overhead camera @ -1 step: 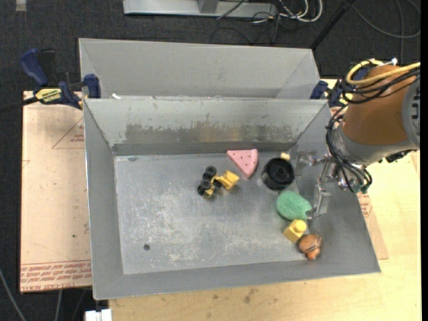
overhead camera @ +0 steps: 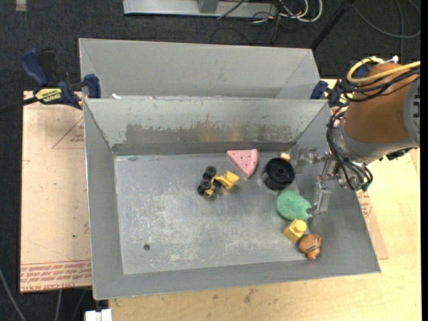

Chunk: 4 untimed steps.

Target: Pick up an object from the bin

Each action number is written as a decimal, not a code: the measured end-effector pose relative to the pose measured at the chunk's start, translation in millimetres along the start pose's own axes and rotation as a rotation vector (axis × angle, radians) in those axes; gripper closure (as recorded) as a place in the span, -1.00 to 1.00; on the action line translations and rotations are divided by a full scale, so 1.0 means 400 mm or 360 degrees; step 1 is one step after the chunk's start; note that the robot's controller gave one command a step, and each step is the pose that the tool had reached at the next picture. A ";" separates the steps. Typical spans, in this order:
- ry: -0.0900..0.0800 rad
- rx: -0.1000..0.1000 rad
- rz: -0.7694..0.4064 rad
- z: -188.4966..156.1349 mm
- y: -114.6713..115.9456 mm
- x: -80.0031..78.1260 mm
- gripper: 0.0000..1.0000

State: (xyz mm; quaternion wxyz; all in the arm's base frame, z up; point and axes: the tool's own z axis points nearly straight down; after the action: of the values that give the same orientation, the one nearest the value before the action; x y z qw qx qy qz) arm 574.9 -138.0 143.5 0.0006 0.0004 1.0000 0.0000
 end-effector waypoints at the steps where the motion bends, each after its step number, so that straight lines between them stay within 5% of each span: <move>1: -0.0011 0.0003 -0.0101 0.099 0.029 -0.018 -1.00; 2: -0.0046 0.0010 -0.0148 0.159 0.082 0.027 -1.00; 3: -0.0021 0.0015 -0.0547 0.170 0.081 0.005 -1.00; 4: -0.0029 0.0007 -0.0888 0.168 0.030 -0.068 1.00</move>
Offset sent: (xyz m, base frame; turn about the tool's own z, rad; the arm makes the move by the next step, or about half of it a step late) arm -0.0209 0.0371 -0.0735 -0.0981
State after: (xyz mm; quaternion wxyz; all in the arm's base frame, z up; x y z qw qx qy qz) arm 602.1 -126.1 76.2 0.0095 -0.2749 0.9614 -0.0023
